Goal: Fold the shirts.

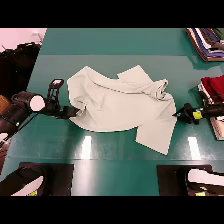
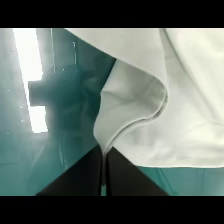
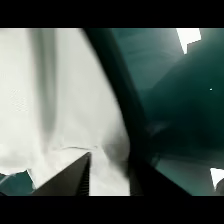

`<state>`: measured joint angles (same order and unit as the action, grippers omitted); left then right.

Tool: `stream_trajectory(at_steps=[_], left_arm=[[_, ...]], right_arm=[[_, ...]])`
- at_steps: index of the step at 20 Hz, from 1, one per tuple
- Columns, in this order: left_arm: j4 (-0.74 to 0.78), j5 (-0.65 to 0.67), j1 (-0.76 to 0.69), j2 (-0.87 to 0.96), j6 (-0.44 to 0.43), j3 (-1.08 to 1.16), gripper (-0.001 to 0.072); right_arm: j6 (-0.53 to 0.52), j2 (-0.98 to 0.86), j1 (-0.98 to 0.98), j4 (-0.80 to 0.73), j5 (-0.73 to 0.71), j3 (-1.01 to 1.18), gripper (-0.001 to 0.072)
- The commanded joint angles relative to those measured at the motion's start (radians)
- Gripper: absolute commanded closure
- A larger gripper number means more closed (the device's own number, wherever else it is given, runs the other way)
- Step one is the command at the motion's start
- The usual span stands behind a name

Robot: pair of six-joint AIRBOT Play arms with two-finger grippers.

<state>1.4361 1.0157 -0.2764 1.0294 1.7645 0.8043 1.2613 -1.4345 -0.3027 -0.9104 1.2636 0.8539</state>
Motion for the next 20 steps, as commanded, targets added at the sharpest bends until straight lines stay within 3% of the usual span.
stream_trajectory(at_steps=[1,2,8,14,20], left_arm=[[-0.014,-0.002,0.001,-0.001,0.0,0.002,0.068],[-0.024,-0.002,0.001,-0.002,0.0,0.006,0.068],[-0.066,0.069,0.001,-0.014,-0.011,0.289,0.068],[-0.02,-0.025,0.001,-0.184,-0.012,0.731,0.068],[-0.002,-0.11,0.001,-0.339,-0.042,1.099,0.068]], right_arm=[[-0.02,-0.045,0.064,-0.002,-0.026,0.037,0.0641],[-0.026,-0.039,0.079,0.001,-0.02,0.048,0.0696],[-0.026,0.216,0.099,0.055,0.028,0.268,0.0697],[-0.025,0.489,0.099,0.07,-0.052,0.715,0.0697],[-0.024,0.645,0.039,0.069,-0.129,0.961,0.0697]])
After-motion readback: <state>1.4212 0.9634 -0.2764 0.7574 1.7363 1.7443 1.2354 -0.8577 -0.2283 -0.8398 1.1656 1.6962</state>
